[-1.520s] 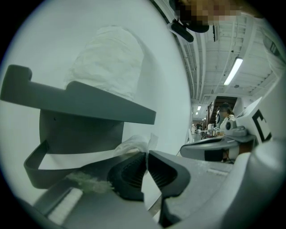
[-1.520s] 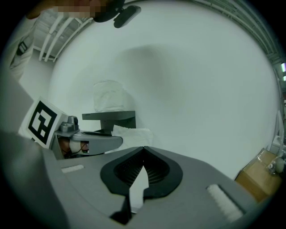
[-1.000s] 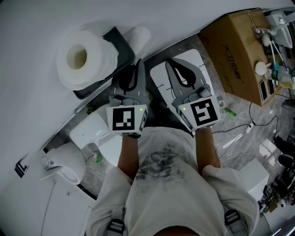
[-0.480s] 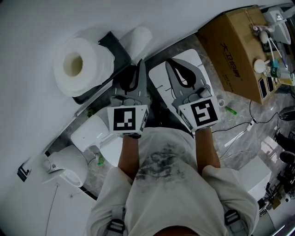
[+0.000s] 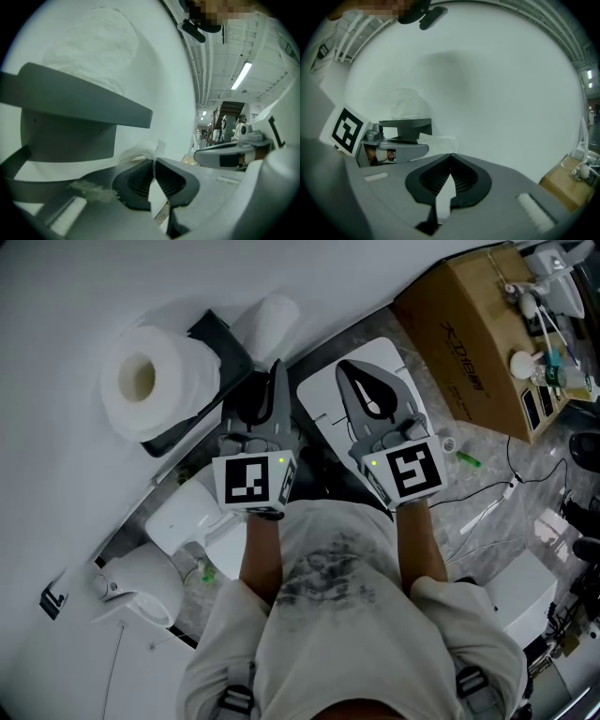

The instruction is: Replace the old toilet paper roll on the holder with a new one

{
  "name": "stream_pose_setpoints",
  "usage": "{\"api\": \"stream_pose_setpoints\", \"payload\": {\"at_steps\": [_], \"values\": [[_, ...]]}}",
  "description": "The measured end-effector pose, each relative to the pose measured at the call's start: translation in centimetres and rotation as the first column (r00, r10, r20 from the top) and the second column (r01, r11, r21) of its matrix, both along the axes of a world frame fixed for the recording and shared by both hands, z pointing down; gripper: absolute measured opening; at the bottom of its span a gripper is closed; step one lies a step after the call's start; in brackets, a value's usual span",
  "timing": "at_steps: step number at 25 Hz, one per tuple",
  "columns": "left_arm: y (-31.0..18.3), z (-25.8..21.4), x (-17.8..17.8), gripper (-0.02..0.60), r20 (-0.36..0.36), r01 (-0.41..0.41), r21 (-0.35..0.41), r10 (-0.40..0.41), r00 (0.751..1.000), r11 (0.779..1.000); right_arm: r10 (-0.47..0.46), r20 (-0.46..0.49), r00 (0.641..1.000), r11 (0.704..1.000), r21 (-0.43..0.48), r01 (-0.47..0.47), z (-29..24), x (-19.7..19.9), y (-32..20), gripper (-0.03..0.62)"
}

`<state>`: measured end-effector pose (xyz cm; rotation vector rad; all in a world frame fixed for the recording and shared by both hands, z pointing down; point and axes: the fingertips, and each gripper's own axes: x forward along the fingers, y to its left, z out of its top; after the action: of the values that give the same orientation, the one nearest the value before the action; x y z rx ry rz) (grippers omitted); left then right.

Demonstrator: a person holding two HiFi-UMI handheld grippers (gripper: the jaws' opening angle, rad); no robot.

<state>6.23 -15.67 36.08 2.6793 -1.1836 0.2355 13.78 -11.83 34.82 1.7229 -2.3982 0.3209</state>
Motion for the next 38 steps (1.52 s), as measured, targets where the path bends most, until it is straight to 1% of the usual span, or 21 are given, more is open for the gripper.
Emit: {"api": "stream_pose_setpoints", "payload": {"at_steps": [6,13,18,23,28,32,38], "values": [[0.0,0.0,0.6,0.015,0.004,0.004,-0.008,-0.003,1.000,1.000,0.013,-0.003,1.000,1.000,0.004,-0.013,-0.2,0.3,0.2,0.000],[0.4,-0.3,2.2,0.015,-0.005,-0.037,-0.003,0.037,0.999,0.999,0.031,0.003,1.000,1.000,0.000,-0.031,-0.6,0.8,0.3,0.000],[1.2,-1.2,2.9,0.015,-0.010,-0.067,0.017,0.067,0.998,0.998,0.046,-0.004,0.999,0.999,0.028,-0.046,-1.3,1.7,1.0,0.000],[3.2,-2.1,2.9,0.015,-0.009,-0.084,0.044,0.085,0.996,0.995,0.046,-0.011,0.999,0.998,0.049,-0.046,-2.1,1.8,2.6,0.000],[4.4,-3.3,2.9,0.015,-0.007,-0.084,0.047,0.084,0.996,0.995,0.038,-0.015,0.999,0.997,0.070,-0.036,-3.6,2.1,3.4,0.000],[5.7,-4.4,2.7,0.015,-0.015,-0.077,0.053,0.078,0.997,0.996,0.027,-0.008,1.000,0.997,0.067,-0.026,-4.6,2.1,4.3,0.000],[7.7,-6.0,1.4,0.015,-0.019,-0.053,0.076,0.054,0.998,0.996,-0.013,-0.011,1.000,0.996,0.093,0.014,-5.9,1.3,5.9,0.000]]}}
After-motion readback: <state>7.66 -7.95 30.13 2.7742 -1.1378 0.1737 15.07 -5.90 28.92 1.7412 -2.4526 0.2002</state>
